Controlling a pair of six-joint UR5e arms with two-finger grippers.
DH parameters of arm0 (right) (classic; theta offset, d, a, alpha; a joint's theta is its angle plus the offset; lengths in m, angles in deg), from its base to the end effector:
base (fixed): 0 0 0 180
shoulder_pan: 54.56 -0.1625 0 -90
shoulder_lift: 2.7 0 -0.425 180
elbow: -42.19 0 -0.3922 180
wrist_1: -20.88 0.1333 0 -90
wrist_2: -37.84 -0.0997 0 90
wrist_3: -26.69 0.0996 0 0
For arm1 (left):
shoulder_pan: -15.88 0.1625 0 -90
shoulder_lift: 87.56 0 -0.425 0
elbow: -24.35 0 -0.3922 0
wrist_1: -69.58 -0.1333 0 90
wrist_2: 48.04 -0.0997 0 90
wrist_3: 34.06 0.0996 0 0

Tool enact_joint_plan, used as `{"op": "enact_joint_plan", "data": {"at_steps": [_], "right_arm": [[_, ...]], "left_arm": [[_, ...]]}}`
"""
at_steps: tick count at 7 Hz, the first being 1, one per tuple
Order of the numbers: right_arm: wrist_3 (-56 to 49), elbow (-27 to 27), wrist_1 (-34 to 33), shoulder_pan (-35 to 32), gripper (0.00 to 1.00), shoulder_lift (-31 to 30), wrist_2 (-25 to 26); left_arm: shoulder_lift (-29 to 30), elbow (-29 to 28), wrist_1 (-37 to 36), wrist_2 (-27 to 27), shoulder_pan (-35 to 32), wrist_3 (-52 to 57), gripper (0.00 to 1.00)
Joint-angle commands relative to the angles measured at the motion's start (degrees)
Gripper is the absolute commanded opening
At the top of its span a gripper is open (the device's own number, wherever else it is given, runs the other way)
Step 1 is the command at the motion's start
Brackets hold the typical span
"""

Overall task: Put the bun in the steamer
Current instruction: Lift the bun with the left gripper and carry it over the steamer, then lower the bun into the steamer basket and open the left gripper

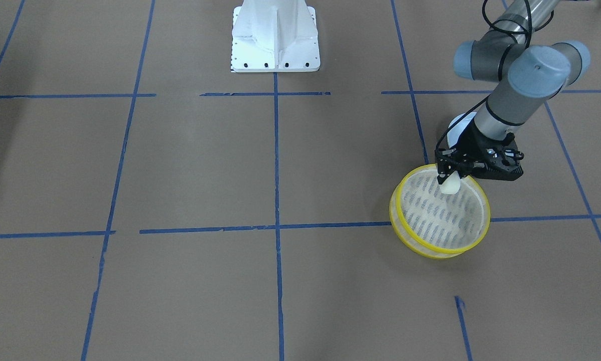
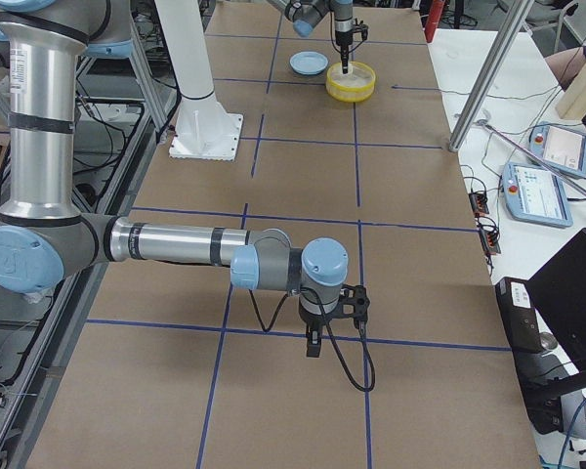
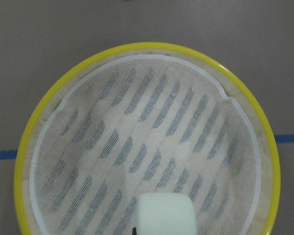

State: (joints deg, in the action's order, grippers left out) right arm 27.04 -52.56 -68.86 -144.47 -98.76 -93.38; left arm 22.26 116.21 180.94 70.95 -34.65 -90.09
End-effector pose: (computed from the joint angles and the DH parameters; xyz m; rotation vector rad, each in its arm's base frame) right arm 0.0670 -0.4456 0.6708 -0.0203 -0.7193 0.0109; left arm 0.3418 -0.5488 0.4131 0.1373 0.8667 -0.0803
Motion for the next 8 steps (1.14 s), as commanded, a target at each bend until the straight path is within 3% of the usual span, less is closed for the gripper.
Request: {"op": "enact_joint_plan", "data": {"at_steps": [1, 5, 8], "right_arm": [[0.0, 0.0, 0.0, 0.0, 1.0, 0.0, 0.0], [0.0, 0.0, 0.0, 0.0, 1.0, 0.0, 0.0], [0.0, 0.0, 0.0, 0.0, 1.0, 0.0, 0.0]], "left_arm": [[1.89, -3.97, -0.18, -0.16, 0.08, -0.75, 0.36], [1.89, -5.12, 0.0, -0.16, 0.35, -0.66, 0.37], [1.89, -5.12, 0.0, -0.16, 0.61, -0.75, 0.44]]}}
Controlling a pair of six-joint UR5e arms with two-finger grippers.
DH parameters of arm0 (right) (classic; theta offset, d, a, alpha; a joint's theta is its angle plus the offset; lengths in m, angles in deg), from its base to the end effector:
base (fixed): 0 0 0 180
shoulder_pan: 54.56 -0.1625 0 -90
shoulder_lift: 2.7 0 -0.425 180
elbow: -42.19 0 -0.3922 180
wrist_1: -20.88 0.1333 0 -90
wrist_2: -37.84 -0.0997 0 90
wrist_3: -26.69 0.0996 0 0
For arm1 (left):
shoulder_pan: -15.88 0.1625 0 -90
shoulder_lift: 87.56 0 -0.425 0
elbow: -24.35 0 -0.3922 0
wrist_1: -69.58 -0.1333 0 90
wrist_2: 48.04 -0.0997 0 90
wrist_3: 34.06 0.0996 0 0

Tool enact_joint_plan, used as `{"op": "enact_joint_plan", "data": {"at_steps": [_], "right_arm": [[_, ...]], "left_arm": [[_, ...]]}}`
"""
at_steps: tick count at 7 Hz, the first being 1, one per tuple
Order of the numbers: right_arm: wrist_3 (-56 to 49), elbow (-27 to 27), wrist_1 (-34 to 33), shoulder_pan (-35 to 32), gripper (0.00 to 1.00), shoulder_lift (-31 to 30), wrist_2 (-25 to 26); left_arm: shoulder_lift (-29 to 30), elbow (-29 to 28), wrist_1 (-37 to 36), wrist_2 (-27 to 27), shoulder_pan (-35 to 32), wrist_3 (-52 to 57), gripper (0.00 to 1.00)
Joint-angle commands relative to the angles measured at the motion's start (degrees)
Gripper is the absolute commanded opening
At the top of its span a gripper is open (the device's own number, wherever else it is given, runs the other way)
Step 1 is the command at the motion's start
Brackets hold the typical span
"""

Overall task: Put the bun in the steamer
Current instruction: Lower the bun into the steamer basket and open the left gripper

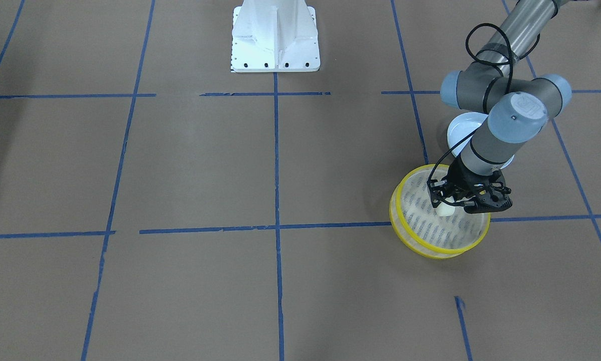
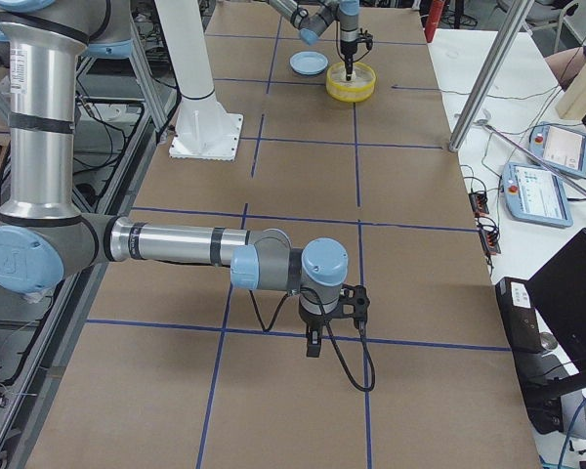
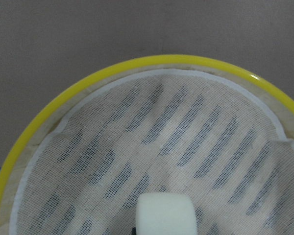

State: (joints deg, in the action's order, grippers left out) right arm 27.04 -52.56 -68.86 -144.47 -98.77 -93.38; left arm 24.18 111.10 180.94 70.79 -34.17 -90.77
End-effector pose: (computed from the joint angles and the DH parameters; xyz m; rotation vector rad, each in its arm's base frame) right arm 0.0670 -0.4456 0.6709 -0.0205 -0.7193 0.0110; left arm 0.3596 -0.5621 0.4360 0.0919 0.8284 -0.1005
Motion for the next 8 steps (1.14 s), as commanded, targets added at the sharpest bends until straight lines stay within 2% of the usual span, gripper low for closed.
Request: {"op": "enact_joint_plan", "data": {"at_steps": [1, 5, 6, 7, 8], "right_arm": [[0.0, 0.0, 0.0, 0.0, 1.0, 0.0, 0.0], [0.0, 0.0, 0.0, 0.0, 1.0, 0.0, 0.0], [0.0, 0.0, 0.0, 0.0, 1.0, 0.0, 0.0], [0.0, 0.0, 0.0, 0.0, 1.0, 0.0, 0.0], [0.0, 0.0, 0.0, 0.0, 1.0, 0.0, 0.0]], "left_arm": [[-0.02, -0.01, 0.0, 0.0, 0.3, 0.02, 0.47], [-0.11, 0.43, 0.0, 0.0, 0.3, 0.37, 0.65], [-0.37, 0.69, -0.09, -0.09, 0.04, 0.54, 0.84], [-0.38, 1.57, -0.17, -0.96, -3.09, 1.33, 1.0], [-0.64, 3.14, -0.35, 0.34, -7.3, 4.47, 1.0]]}}
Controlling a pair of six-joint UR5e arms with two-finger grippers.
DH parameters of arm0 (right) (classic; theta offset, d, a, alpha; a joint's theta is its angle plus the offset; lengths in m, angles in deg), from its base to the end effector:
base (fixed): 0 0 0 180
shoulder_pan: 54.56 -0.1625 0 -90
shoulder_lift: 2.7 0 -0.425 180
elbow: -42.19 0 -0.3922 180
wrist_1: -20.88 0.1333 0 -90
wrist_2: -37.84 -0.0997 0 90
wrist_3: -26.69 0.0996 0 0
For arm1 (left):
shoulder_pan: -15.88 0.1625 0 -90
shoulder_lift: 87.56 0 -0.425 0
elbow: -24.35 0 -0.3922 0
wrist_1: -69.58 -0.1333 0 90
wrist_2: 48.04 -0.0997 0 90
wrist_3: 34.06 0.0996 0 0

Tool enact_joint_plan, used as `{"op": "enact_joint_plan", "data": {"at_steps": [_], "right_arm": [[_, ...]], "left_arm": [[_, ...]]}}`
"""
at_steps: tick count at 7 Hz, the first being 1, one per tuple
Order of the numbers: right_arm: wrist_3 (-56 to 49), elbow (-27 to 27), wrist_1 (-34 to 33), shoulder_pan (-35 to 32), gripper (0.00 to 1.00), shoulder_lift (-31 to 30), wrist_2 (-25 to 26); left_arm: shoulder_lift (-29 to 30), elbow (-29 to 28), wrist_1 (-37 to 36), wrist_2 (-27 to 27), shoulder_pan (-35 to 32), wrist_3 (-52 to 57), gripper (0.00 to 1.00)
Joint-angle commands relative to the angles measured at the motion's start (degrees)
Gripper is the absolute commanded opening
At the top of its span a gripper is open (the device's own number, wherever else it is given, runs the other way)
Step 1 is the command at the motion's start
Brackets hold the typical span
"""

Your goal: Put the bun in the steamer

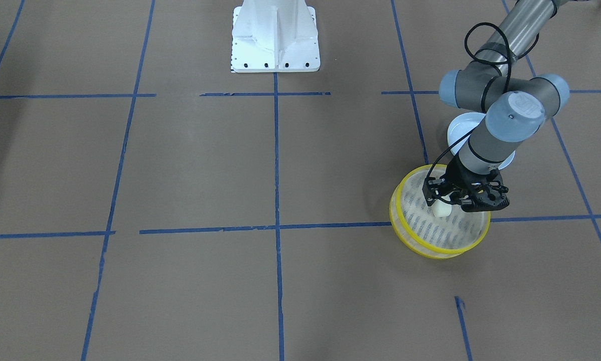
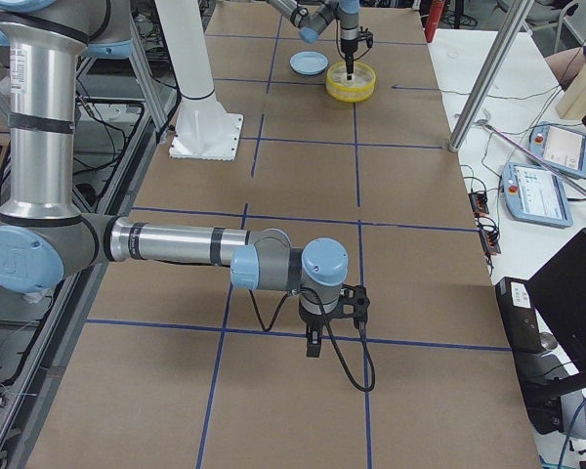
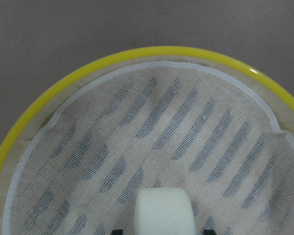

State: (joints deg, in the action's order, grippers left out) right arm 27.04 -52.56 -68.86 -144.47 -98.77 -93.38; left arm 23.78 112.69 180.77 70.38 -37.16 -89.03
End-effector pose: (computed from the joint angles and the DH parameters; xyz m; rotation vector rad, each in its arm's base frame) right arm 0.0670 -0.4456 0.6709 -0.0205 -0.7193 0.0110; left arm 0.3262 -0.5764 0.4273 0.1441 0.8314 -0.1186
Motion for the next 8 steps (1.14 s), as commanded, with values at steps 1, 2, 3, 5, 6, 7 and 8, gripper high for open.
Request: {"op": "enact_joint_plan", "data": {"at_steps": [1, 2, 3, 5, 6, 7, 8], "right_arm": [[0.0, 0.0, 0.0, 0.0, 1.0, 0.0, 0.0], [0.0, 0.0, 0.0, 0.0, 1.0, 0.0, 0.0], [0.0, 0.0, 0.0, 0.0, 1.0, 0.0, 0.0], [0.0, 0.0, 0.0, 0.0, 1.0, 0.0, 0.0], [0.0, 0.0, 0.0, 0.0, 1.0, 0.0, 0.0], [0.0, 0.0, 0.0, 0.0, 1.0, 0.0, 0.0], [0.0, 0.0, 0.0, 0.0, 1.0, 0.0, 0.0]], "left_arm": [[-1.03, 2.52, -0.62, 5.19, -8.96, 5.98, 1.0], [-4.17, 3.66, -0.45, 11.07, -14.93, 10.71, 1.0], [-9.94, 6.46, -0.53, 15.13, -20.64, 18.85, 1.0], [-22.08, 9.57, -0.71, 15.52, -27.78, 35.91, 1.0], [-25.17, 8.96, -0.8, 15.52, -32.08, 43.9, 1.0], [-26.68, 8.86, -2.01, 15.52, -35.17, 47.55, 1.0], [-26.0, 9.73, -10.38, 15.52, -37.38, 50.8, 1.0]]}}
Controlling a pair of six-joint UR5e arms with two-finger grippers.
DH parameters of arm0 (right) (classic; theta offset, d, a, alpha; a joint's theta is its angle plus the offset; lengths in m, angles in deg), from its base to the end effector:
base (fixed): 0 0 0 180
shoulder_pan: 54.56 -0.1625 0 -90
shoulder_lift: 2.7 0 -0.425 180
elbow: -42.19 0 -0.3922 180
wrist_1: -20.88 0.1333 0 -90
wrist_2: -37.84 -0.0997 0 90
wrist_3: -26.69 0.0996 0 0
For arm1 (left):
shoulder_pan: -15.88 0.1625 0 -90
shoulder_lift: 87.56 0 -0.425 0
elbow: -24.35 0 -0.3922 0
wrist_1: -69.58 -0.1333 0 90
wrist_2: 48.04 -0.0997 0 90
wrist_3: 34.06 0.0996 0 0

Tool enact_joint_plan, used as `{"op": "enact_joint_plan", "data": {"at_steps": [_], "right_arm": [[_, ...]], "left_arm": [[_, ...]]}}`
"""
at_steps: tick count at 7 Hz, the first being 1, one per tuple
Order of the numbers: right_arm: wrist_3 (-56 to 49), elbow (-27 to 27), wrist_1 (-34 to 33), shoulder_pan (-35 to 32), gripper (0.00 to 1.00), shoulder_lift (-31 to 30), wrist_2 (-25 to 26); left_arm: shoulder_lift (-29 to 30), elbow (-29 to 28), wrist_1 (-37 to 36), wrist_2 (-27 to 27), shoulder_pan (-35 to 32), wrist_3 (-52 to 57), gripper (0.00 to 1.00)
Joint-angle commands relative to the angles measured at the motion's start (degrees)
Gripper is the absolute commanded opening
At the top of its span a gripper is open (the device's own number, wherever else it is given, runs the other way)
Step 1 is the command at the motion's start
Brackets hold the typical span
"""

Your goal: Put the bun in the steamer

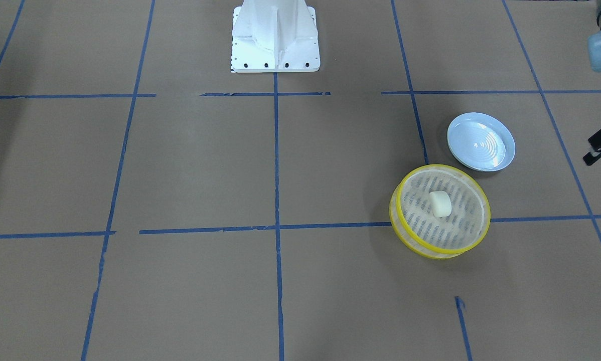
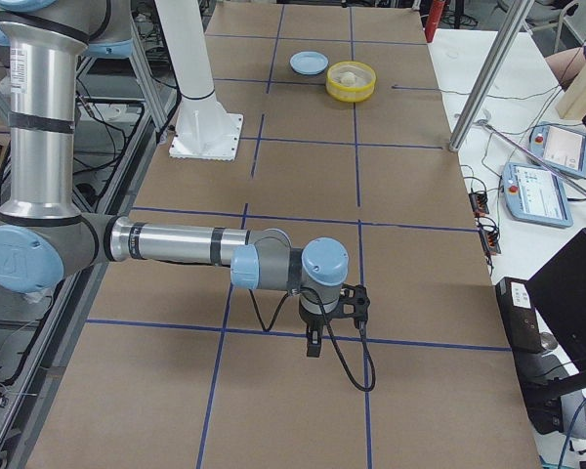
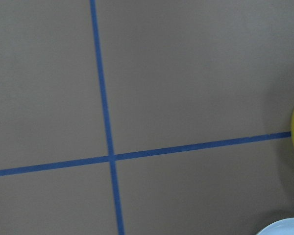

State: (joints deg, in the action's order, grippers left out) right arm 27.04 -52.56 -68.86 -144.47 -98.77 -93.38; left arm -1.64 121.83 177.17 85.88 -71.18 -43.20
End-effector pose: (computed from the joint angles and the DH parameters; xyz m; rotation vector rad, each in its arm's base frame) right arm 0.0670 -0.4456 0.6709 -0.0205 -0.7193 0.0110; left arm -0.0395 -0.4827 0.5944 0.2663 0.7896 0.0385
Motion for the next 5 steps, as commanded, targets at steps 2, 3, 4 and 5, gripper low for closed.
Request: {"op": "enact_joint_plan", "data": {"at_steps": [2, 3, 4, 5], "right_arm": [[0.0, 0.0, 0.0, 0.0, 1.0, 0.0, 0.0], [0.0, 0.0, 0.0, 0.0, 1.0, 0.0, 0.0], [0.0, 0.0, 0.0, 0.0, 1.0, 0.0, 0.0], [0.0, 0.0, 0.0, 0.0, 1.0, 0.0, 0.0]], "left_arm": [[0.13, 0.96, -14.94, -0.06, -5.39, 12.53, 1.0], [-0.48, -0.26, -15.13, -0.5, -6.18, 17.09, 1.0], [-1.35, 1.38, -16.09, -0.5, -6.54, 17.14, 1.0], [-1.8, 0.88, -16.71, -0.33, -6.54, 16.88, 1.0]]}}
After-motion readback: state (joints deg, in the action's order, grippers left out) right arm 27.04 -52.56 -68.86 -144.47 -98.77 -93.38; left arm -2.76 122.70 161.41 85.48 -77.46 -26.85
